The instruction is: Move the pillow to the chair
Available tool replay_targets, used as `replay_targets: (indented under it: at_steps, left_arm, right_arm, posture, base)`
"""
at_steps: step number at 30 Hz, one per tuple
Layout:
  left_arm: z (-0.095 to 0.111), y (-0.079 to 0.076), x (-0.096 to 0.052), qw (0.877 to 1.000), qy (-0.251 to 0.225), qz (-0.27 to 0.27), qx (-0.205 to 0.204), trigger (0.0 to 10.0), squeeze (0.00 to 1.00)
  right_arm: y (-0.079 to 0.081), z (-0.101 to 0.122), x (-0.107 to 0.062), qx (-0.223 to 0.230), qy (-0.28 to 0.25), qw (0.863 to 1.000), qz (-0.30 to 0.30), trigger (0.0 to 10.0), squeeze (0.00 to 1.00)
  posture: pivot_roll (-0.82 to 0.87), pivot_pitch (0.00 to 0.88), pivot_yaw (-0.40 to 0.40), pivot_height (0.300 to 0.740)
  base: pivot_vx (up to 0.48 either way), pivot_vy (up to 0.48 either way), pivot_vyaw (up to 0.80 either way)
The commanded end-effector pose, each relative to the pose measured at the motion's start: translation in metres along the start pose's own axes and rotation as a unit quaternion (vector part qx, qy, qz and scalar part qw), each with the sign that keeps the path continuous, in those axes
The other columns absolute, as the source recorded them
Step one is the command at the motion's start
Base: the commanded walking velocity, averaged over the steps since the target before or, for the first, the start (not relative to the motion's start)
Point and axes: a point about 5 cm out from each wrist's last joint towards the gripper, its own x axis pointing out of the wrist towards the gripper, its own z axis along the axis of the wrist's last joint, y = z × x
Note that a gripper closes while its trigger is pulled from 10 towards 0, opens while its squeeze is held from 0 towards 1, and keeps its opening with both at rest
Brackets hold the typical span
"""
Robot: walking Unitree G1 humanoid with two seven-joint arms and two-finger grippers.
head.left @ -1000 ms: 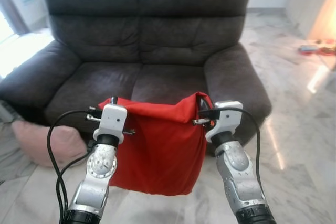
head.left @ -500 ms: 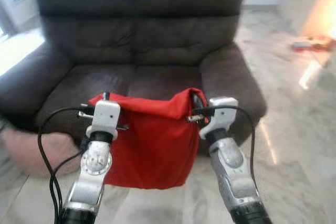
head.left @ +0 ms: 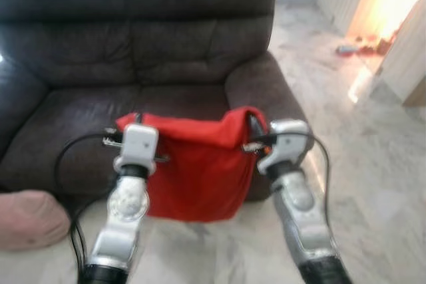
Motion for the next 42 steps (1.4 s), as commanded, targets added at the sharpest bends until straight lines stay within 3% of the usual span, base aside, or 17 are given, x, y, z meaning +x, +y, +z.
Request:
replay_targets:
  at_steps: [1, 11, 42]
  left_arm:
    - [0.023, 0.012, 0.007, 0.998, -0.056, 0.025, 0.01, 10.0, 0.0]
    - [0.034, 0.016, 0.013, 0.996, -0.076, 0.034, 0.01, 10.0, 0.0]
    - [0.076, 0.03, 0.028, 0.989, -0.138, 0.045, 0.015, 10.0, 0.0]
  right_arm:
    - [0.014, 0.018, 0.008, -0.001, -0.043, 0.999, 0.031, 10.0, 0.0]
    - [0.024, 0.024, 0.008, -0.01, -0.057, 0.996, 0.064, 10.0, 0.0]
    - [0.025, 0.067, 0.023, 0.003, -0.127, 0.99, 0.057, 10.0, 0.0]
  posture:
    - [0.03, 0.0, -0.001, 0.74]
    - [0.03, 0.0, -0.003, 0.74]
    - [0.03, 0.0, -0.002, 0.74]
  base:
    - [0.262, 0.0, 0.0]
    - [0.259, 0.0, 0.61]
    - [0.264, 0.0, 0.0]
